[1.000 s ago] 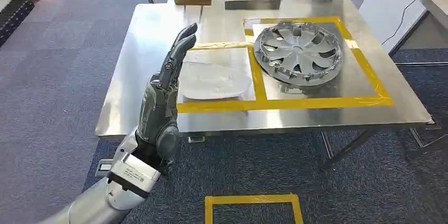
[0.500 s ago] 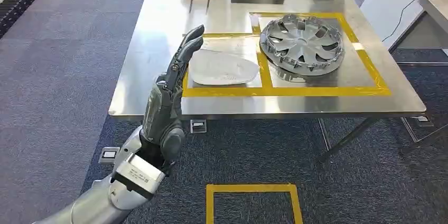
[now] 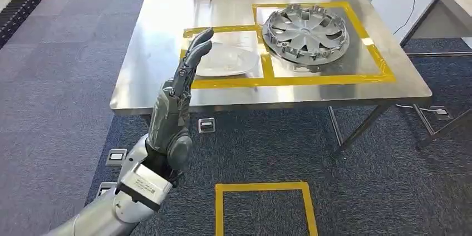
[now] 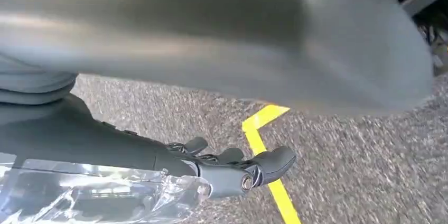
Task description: Take the parts from the cabinet and place them on the table.
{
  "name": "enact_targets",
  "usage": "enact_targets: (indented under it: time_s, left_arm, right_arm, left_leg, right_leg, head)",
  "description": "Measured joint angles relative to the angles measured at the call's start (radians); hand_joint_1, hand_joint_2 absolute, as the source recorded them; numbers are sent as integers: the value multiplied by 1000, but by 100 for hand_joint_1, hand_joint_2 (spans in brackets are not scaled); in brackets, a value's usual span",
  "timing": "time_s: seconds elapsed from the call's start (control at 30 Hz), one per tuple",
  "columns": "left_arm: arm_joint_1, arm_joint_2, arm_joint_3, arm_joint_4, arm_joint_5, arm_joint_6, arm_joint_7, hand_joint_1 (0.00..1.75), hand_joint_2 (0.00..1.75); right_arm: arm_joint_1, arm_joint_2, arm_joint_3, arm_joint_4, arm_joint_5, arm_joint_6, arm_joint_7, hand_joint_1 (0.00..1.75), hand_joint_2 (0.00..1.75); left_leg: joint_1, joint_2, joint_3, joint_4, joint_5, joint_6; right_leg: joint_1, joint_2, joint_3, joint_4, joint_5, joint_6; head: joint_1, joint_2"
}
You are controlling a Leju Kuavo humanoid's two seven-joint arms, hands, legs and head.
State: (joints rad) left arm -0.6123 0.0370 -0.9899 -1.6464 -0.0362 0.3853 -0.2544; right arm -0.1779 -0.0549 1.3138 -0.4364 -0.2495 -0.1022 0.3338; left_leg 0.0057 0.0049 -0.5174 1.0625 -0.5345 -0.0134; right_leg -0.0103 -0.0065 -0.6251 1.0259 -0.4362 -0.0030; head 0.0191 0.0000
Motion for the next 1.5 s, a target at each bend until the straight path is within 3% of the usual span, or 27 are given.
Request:
enact_targets:
  time_s: [0.03,0.17,0.23,0.3,0.33,0.4,0.47,0.5,0.53,0.67,0.73,0.8,0.83,0.87,0.9,0.93,1.0,1.03,1.07,1.17,1.2,1.23,1.3,1.33,1.37,1.43,1.5]
  left_arm:
    - [-2,-2,0,0,0,-1,0,0,0]
    - [-3,-3,0,0,0,-5,0,0,0]
    - [-4,-7,-1,0,2,-11,0,0,0]
    - [-3,-9,-4,2,3,-17,0,0,0]
    - [-3,-9,-5,3,3,-17,0,0,0]
    - [-2,-9,-7,6,3,-17,0,0,0]
    - [-2,-9,-8,7,5,-17,0,0,0]
    - [-2,-10,-8,7,5,-17,0,0,0]
    - [-3,-10,-7,7,5,-17,0,0,0]
    - [-1,-11,-8,8,6,-18,0,0,0]
    - [-2,-9,-8,8,6,-18,1,0,0]
    - [0,-9,-8,8,6,-18,1,0,0]
    - [1,-8,-8,9,6,-18,2,0,0]
    - [1,-8,-8,10,6,-18,2,0,0]
    - [1,-8,-8,11,6,-18,2,0,0]
    - [1,-8,-8,11,6,-18,2,0,0]
    - [0,-8,-8,11,6,-18,4,0,0]
    - [-2,-10,-8,11,5,-18,6,0,0]
    - [-3,-10,-8,11,4,-18,8,0,0]
    - [-3,-10,-8,11,3,-18,11,0,0]
    - [-3,-10,-8,11,3,-18,12,0,0]
    - [-3,-11,-9,11,3,-18,12,0,0]
    - [-2,-12,-10,13,3,-19,12,0,0]
    - [0,-12,-11,15,3,-19,12,0,0]
    - [2,-12,-13,16,3,-19,13,0,0]
    - [3,-12,-15,18,3,-19,13,0,0]
    - [3,-12,-15,18,6,-19,13,0,0]
  right_arm:
    - [-2,0,0,-2,0,0,1,0,0]
    - [0,-1,0,-5,3,2,2,0,0]
    - [0,-2,0,-5,8,2,2,0,0]
    - [0,-3,0,-5,11,2,2,0,0]
    - [1,-3,0,-5,11,2,2,0,0]
    - [1,-3,0,-6,11,2,2,0,0]
    - [0,-4,0,-6,11,1,2,0,0]
    - [-1,-5,0,-6,11,1,2,0,0]
    - [-2,-5,0,-6,11,0,2,0,0]
    - [5,-3,0,-7,11,-1,2,0,0]
    - [2,-5,0,-8,11,-2,4,0,0]
    - [3,-3,0,-11,11,-2,5,0,0]
    - [3,-3,0,-11,11,-2,5,0,0]
    - [3,-4,0,-11,11,-2,5,0,0]
    - [3,-4,0,-11,11,-2,5,0,0]
    - [3,-4,0,-11,11,-2,5,0,0]
    - [3,-3,0,-12,11,-2,5,0,0]
    - [3,-2,-1,-14,11,-2,5,0,0]
    - [3,-3,-1,-14,11,-2,5,0,0]
    - [6,-2,-1,-14,11,-2,5,0,0]
    - [7,-4,-1,-14,11,-1,5,0,0]
    - [8,-4,-1,-14,11,-1,5,0,0]
    - [10,-4,-1,-14,11,-1,5,0,0]
    - [10,-5,-1,-14,11,-1,5,0,0]
    - [11,-5,-1,-14,11,-1,5,0,0]
    - [12,-5,-1,-14,11,-1,5,0,0]
    - [10,-6,-2,-14,11,-1,5,0,0]
  left_leg:
    - [-4,-1,27,-52,-15,5]
    - [-4,0,11,-68,11,30]
    - [0,4,-11,-71,31,42]
    - [-1,5,-39,-68,50,45]
    - [-2,5,-52,-65,58,45]
    - [-3,5,-81,-57,74,43]
    - [-2,5,-109,-45,86,37]
    - [-2,5,-118,-37,91,33]
    - [-9,5,-128,-30,94,28]
    - [-7,4,-140,-34,126,4]
    - [-2,0,-159,15,42,-8]
    - [0,0,-194,158,-61,-16]
    - [0,0,-206,228,-90,-18]
    - [0,0,-201,253,-86,-18]
    - [0,0,-179,243,-60,-16]
    - [0,0,-143,199,-24,-12]
    - [-4,-2,-32,37,24,4]
    - [-9,-3,9,-30,-6,14]
    - [-11,-3,17,-55,-7,13]
    - [-17,-2,6,-62,11,27]
    - [-4,6,4,-77,23,32]
    - [-5,4,-5,-79,34,37]
    - [-4,5,-29,-74,48,44]
    - [-4,6,-42,-70,54,45]
    - [-4,6,-57,-63,61,44]
    - [-1,7,-88,-50,71,39]
    - [3,6,-112,-29,76,32]
  right_leg:
    - [5,0,-5,2,6,7]
    - [3,-1,-14,-13,36,32]
    - [0,1,-37,47,-52,39]
    - [-1,1,-79,205,-160,44]
    - [-2,1,-90,263,-178,47]
    - [-2,1,-64,272,-134,48]
    - [-2,1,35,138,-65,45]
    - [-2,1,94,53,-66,40]
    - [3,1,128,-6,-89,38]
    - [3,3,106,-21,-75,10]
    - [-2,-2,91,-22,-55,-4]
    - [-1,-2,69,-19,-39,-9]
    - [0,-3,56,-17,-31,-9]
    - [1,-4,44,-14,-23,-8]
    - [1,-4,30,-10,-16,-8]
    - [2,-4,18,-6,-10,-7]
    - [5,-2,3,-1,2,-3]
    - [8,-2,-4,0,8,4]
    - [5,-2,-6,-1,17,11]
    - [2,-4,-10,-12,40,27]
    - [1,1,-16,-5,21,32]
    - [3,2,-27,23,-24,39]
    - [-1,2,-66,161,-132,45]
    - [-2,2,-83,229,-165,48]
    - [-2,2,-87,274,-171,52]
    - [-6,2,-39,234,-116,56]
    - [-10,1,62,83,-58,60]
  head:
    - [1,0]
    - [1,0]
    - [7,0]
    - [10,0]
    - [12,0]
    - [13,0]
    - [13,0]
    - [13,0]
    - [14,0]
    - [14,0]
    - [7,0]
    - [1,0]
    - [0,0]
    - [-1,0]
    - [0,0]
    - [-1,0]
    - [-1,0]
    - [1,0]
    - [0,0]
    - [0,0]
    - [0,0]
    - [5,0]
    - [10,0]
    - [10,0]
    - [11,0]
    - [12,0]
    - [12,0]
